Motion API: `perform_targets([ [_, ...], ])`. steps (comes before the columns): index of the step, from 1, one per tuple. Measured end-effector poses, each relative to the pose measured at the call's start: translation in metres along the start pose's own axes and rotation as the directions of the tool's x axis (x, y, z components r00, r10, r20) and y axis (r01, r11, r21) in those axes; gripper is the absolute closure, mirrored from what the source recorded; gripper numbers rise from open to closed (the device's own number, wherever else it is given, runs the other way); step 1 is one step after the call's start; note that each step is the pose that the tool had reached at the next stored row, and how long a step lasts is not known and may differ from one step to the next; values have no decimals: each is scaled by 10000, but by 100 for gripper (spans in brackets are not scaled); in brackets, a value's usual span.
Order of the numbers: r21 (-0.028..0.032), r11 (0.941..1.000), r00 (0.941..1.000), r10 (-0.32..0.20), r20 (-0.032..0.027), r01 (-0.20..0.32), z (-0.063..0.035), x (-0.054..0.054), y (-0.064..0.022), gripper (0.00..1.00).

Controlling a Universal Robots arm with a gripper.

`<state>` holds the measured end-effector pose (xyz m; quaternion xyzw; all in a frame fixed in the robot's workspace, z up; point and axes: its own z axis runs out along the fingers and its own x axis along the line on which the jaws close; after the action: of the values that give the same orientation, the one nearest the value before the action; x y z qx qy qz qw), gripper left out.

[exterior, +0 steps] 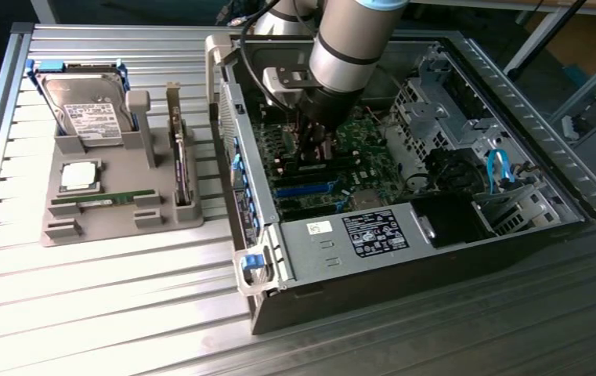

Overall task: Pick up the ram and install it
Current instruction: 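Press down the ram until it locks into place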

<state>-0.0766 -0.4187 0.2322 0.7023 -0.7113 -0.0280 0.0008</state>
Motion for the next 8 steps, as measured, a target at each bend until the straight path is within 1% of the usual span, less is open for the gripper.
perform_targets([
  [8, 0, 10000, 10000, -1, 0, 1, 8, 3, 0, 90],
])
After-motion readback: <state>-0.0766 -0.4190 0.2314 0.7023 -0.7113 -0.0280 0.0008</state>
